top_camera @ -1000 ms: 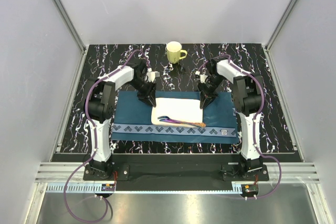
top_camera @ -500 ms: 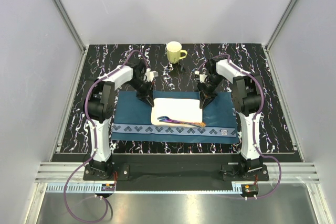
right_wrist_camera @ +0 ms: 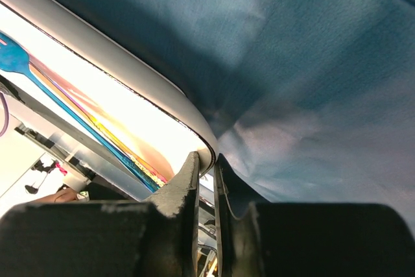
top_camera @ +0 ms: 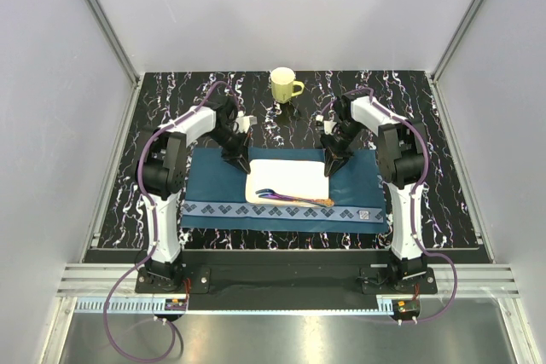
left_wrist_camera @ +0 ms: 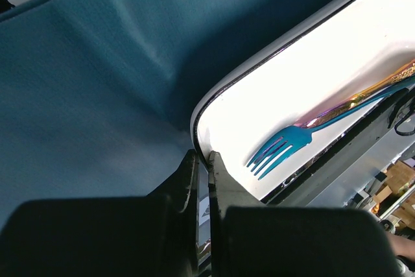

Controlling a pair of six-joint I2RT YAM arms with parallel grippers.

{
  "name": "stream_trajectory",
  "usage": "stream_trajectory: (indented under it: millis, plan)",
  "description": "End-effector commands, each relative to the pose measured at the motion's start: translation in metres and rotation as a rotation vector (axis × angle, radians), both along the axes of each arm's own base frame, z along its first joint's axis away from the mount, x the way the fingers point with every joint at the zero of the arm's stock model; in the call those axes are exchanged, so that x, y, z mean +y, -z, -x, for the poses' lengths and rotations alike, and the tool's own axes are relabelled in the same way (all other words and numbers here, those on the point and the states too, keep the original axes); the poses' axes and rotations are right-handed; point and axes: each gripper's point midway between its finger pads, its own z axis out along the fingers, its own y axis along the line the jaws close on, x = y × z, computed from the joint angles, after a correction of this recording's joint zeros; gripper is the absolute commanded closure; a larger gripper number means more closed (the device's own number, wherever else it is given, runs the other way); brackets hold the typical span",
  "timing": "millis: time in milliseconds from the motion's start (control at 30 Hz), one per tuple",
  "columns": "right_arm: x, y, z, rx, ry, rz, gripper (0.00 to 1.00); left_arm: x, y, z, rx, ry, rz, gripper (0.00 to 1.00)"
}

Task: Set the dinner table for one person
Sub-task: Move the plate onto the napkin.

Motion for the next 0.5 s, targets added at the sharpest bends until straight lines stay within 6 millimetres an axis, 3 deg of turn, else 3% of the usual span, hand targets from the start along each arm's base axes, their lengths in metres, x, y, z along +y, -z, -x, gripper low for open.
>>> stream_trajectory:
  millis: [0,467]
  plan:
    - [0.032,-0.023,0.004,-0.043,-0.079,-0.102,1.0,-0.012,-0.032,-0.006,-0.113,0.074,0.082,1.0]
    - [0.033,-0.035,0.011,-0.038,-0.093,-0.123,1.0,-0.014,-0.04,-0.002,-0.118,0.082,0.1,1.0]
